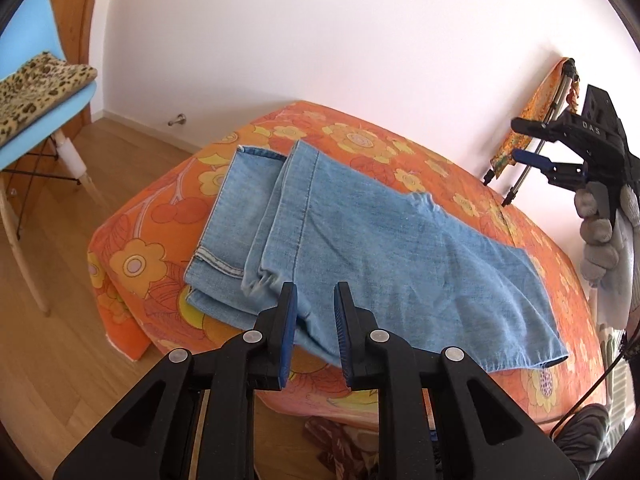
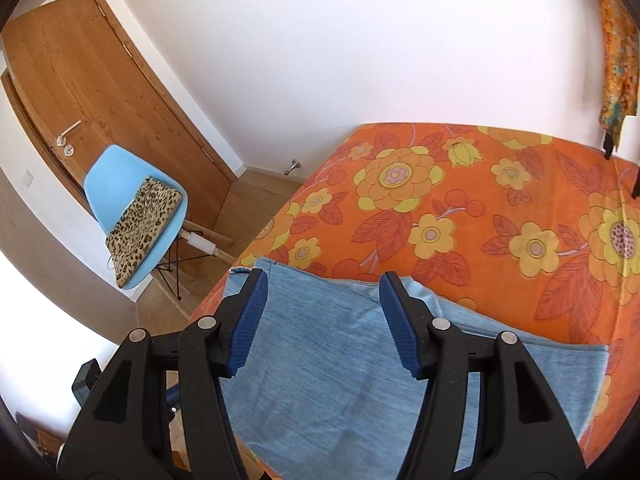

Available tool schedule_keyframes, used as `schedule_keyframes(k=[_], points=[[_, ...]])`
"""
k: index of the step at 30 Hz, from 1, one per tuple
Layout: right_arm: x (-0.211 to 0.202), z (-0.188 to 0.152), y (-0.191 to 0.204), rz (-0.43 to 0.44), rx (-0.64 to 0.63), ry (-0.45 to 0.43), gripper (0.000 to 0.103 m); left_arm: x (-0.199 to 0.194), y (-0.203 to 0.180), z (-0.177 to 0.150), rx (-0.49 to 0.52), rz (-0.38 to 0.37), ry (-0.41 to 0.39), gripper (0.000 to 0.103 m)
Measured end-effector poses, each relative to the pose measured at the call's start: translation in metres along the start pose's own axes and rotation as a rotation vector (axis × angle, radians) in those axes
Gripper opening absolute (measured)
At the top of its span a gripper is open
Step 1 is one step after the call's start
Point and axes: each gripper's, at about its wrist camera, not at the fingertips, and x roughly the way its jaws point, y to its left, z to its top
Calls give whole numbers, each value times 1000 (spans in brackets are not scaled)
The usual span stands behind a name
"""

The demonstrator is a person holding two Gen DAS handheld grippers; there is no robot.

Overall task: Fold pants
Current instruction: 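Lower the hem end onto the jeans and open both grippers, then press the folded jeans flat with the right gripper near its edge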

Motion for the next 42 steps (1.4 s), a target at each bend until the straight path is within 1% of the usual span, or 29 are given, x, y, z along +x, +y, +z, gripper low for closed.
schedule_keyframes(k=[2,4,8,11,13,15,17,19,20,21,22,24,25,27,30,31,32,34,36,39,42], points=[[-32,-13,-15,-28,-2,-14,66,-7,-7,6,13,-8,-27,17],[-61,-27,-30,-82,3,-24,68,-11,-16,10,38,-4,-51,17],[-109,-70,-65,-193,23,-34,69,-8,-43,11,64,-72,-35,17],[-130,-104,-94,-251,80,-16,69,-2,-80,5,136,-140,-1,17],[-141,-130,-108,-257,115,-4,69,1,-108,-3,202,-194,24,17],[-151,-160,-112,-280,132,9,69,8,-136,-11,275,-233,60,17],[-156,-187,-112,-272,133,37,69,18,-160,-17,332,-268,101,18],[-158,-211,-105,-271,124,64,69,34,-175,-18,345,-294,149,18],[-157,-222,-101,-270,121,74,65,42,-180,-17,337,-298,168,18],[-154,-231,-97,-273,116,91,62,51,-183,-16,334,-294,183,18],[-150,-239,-91,-280,106,99,58,60,-185,-15,331,-279,196,18],[-138,-248,-82,-307,85,102,51,75,-183,-14,305,-264,226,17],[-131,-251,-79,-314,81,108,46,82,-181,-12,297,-243,234,17],[-116,-253,-76,-316,85,109,44,91,-177,-11,293,-213,246,17],[-101,-255,-74,-368,75,100,41,98,-168,-8,271,-191,255,17],[-98,-256,-75,-385,79,97,36,99,-165,-7,265,-183,255,17],[-97,-256,-77,-397,87,90,35,100,-161,-6,261,-176,252,17],[-97,-256,-83,-396,116,79,34,102,-154,-4,244,-159,251,17],[-100,-257,-83,-399,126,72,33,105,-147,-2,221,-159,257,18],[-103,-258,-77,-448,102,65,30,109,-142,-3,224,-141,263,18],[-109,-262,-75,-474,132,44,29,115,-139,-8,221,-131,283,18]])
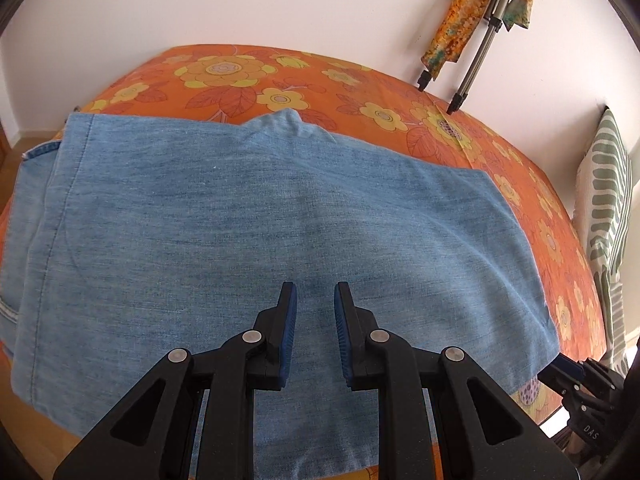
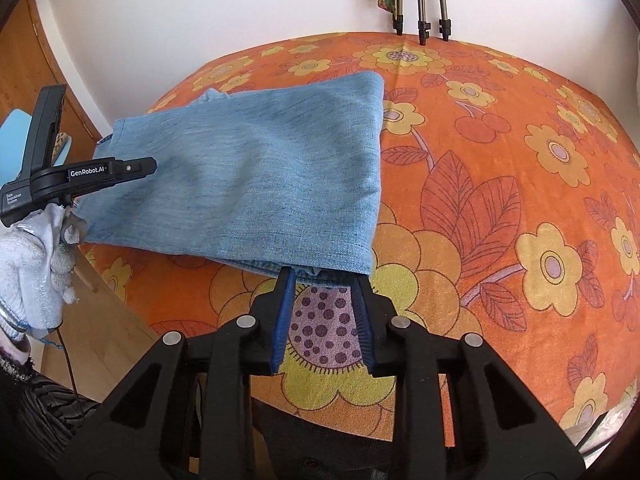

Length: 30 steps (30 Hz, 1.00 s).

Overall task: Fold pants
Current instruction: 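Press the folded jeans flat with the right gripper near its edge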

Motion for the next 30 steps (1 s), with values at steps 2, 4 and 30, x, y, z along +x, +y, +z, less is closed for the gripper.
schedule_keyframes(k=[2,4,30], points=[[-1,-2,3,-25,-6,-16,29,6,-1,-2,7,9,12,17],[1,-2,12,-91,-50,-29,29,8,-4,-3,18,20,11,18],[15,5,-35,-46,87,-53,11,11,-2,-4,43,-2,0,17]])
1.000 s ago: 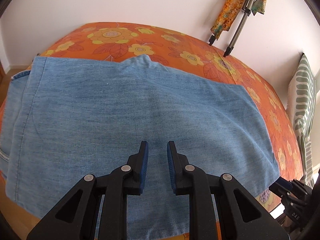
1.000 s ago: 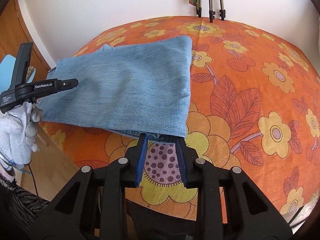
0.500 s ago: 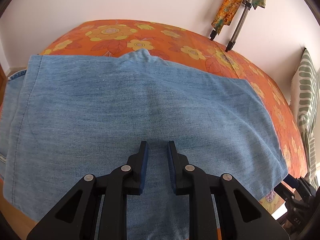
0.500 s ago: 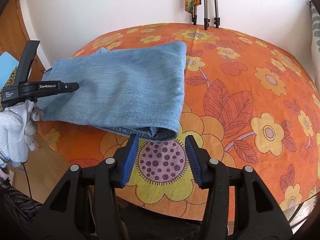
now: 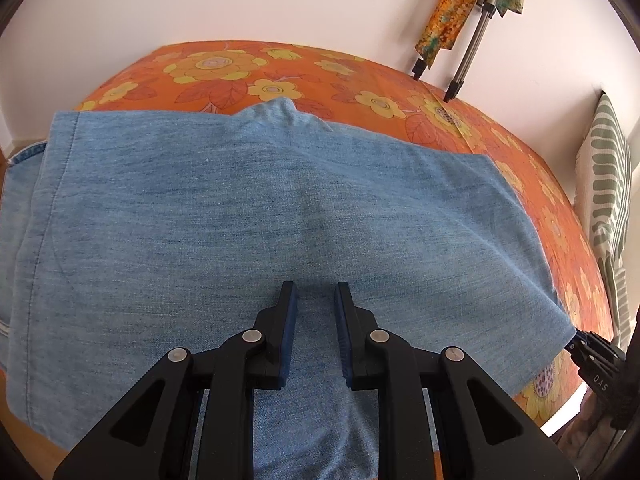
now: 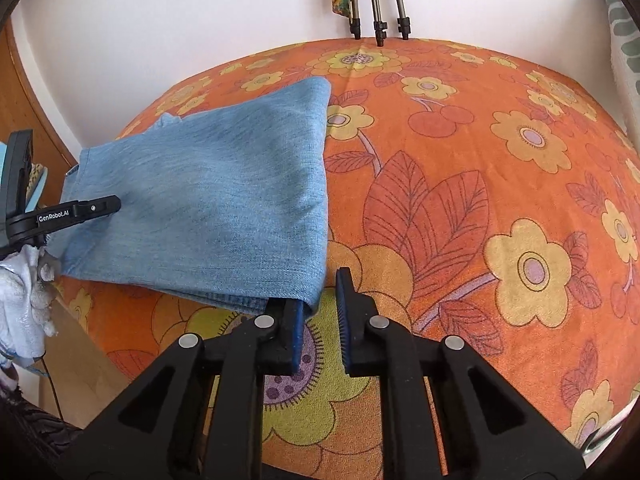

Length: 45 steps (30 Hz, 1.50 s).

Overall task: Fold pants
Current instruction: 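Press the folded jeans flat with the right gripper near its edge, then grasp the folded edge of the light-blue jeans with the right gripper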

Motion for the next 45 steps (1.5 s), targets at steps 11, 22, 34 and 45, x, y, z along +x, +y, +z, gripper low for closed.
schedule_keyframes(k=[11,22,34,45], points=[[-12,4,16,-7,-107,-13,5,-3,-4,-2,45,43,-4,18],[-57,56,-39,216,-38,-77,34,-47,-64,-7,148,-118,-87,18],[74,166,-50,371,111,67,35,-16,-166,-35,343,-294,8,21],[138,184,-36,408,159,155,35,8,-170,-37,376,-259,70,21]])
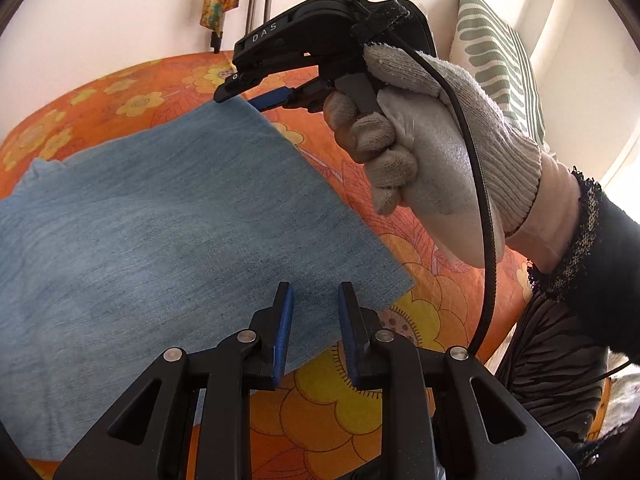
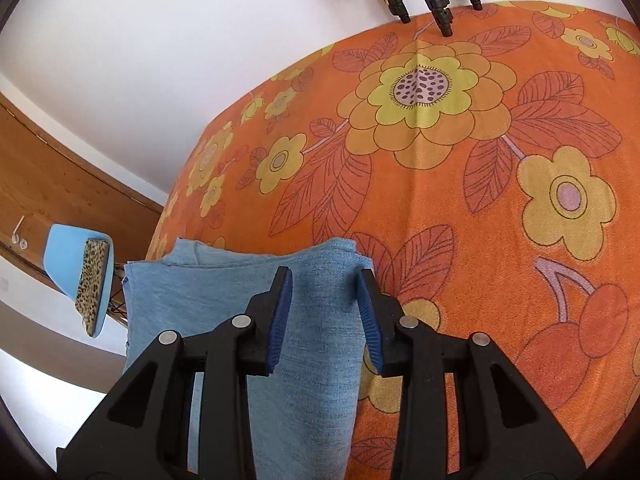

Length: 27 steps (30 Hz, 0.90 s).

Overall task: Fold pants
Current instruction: 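Grasp the folded edge of the light-blue jeans with the right gripper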

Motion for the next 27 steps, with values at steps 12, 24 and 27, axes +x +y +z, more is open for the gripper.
schedule_keyframes(k=[12,24,27], points=[[-9,7,0,37,-9,-22,20,0,-2,-4,22,-4,14,21],[-4,-2,1,-31,-63,38,27,1,3,-4,-8,-13,16,21],[-4,-2,2,-10,-74,36,13,1,1,-5,1,-4,16,21]])
